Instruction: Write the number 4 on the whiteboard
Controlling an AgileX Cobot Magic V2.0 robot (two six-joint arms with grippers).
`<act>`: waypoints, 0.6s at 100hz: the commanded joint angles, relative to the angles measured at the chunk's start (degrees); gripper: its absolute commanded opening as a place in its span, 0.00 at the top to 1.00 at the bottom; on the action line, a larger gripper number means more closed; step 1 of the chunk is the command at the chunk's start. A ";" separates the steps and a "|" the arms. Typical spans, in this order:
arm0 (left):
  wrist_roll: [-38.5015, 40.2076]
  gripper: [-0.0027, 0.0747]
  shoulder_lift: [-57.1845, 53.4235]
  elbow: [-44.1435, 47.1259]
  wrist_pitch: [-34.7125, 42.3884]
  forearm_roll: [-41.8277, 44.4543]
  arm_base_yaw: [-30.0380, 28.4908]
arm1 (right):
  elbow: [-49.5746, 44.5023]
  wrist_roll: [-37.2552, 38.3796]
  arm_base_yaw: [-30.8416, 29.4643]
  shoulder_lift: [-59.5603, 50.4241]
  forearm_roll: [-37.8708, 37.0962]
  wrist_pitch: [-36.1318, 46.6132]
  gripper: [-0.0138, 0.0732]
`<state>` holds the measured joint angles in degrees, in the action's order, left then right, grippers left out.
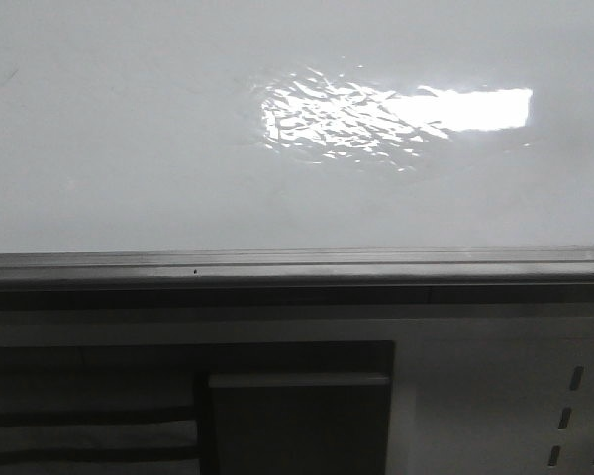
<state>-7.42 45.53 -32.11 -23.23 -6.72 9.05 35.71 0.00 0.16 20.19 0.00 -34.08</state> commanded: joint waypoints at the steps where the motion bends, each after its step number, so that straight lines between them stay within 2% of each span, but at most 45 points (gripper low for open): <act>1: -0.13 0.40 3.28 -2.54 7.20 0.16 0.78 | 1.99 0.00 -0.35 0.94 0.00 4.80 0.34; 28: -0.13 0.40 13.88 -5.21 13.47 0.23 0.78 | 1.99 0.00 -0.35 0.94 0.00 4.80 0.34; 60: -0.13 0.40 19.98 -8.05 11.40 0.23 0.78 | 1.99 0.00 -0.35 0.94 0.00 4.80 0.34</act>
<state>-7.55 65.57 -37.93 -14.41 -6.34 9.41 35.71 0.00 0.16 20.19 0.00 -33.98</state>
